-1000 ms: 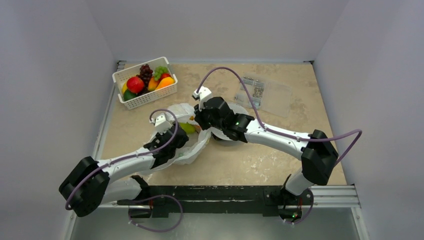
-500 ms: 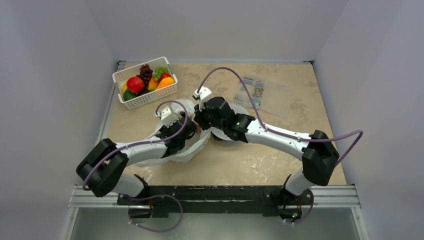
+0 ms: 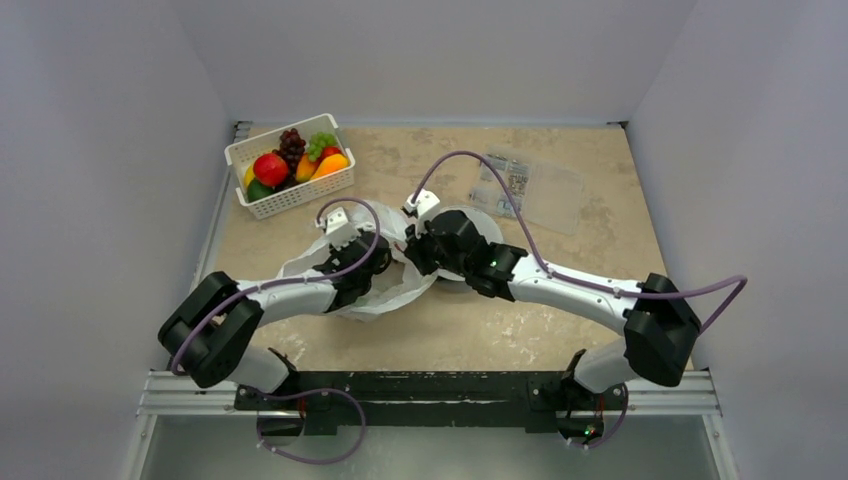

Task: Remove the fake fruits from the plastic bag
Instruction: Take out the fake fruit from the plastic bag.

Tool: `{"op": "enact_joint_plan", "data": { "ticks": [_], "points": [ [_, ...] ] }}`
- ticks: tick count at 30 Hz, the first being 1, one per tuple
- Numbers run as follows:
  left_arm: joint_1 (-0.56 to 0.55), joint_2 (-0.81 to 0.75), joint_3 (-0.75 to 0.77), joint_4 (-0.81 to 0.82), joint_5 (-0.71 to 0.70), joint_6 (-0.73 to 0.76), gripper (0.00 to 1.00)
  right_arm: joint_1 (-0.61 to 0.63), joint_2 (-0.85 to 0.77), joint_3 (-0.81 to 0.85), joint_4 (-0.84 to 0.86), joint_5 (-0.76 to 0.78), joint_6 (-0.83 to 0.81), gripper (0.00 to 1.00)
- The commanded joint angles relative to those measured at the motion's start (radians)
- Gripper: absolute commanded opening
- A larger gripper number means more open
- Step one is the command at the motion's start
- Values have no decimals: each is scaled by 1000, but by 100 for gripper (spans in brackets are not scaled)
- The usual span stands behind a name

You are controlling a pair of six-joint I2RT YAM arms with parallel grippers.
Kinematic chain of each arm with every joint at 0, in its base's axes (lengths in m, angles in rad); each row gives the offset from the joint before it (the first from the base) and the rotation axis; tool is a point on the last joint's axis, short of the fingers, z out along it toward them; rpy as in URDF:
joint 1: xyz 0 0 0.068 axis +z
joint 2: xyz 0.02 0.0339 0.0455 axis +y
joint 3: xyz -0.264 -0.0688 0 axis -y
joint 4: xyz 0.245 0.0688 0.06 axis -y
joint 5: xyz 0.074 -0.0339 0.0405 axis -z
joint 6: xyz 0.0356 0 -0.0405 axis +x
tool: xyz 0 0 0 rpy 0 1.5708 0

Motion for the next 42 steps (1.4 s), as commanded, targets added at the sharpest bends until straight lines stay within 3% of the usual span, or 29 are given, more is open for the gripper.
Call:
{"op": "enact_joint_plan", "data": {
  "ticks": [1,10,13,24,33,42],
  "points": [
    [1,-113,-59,69,110,125,25,1,-63,-68,83,-1,6,0],
    [-13,-414,-157,-75,306,266,15,3,-125,-180,176,-52,8,0],
    [-14,-499,-152,-201,353,287,7,3,-126,-197,209,-86,34,0],
    [-13,-797,-41,-541,505,397,5,3,-102,-206,256,-106,104,0],
    [-11,-839,183,-716,665,511,5,1,-86,-198,266,-75,128,0],
    [-5,-813,359,-798,667,584,3,2,-66,-167,233,-59,126,0]
  ]
}}
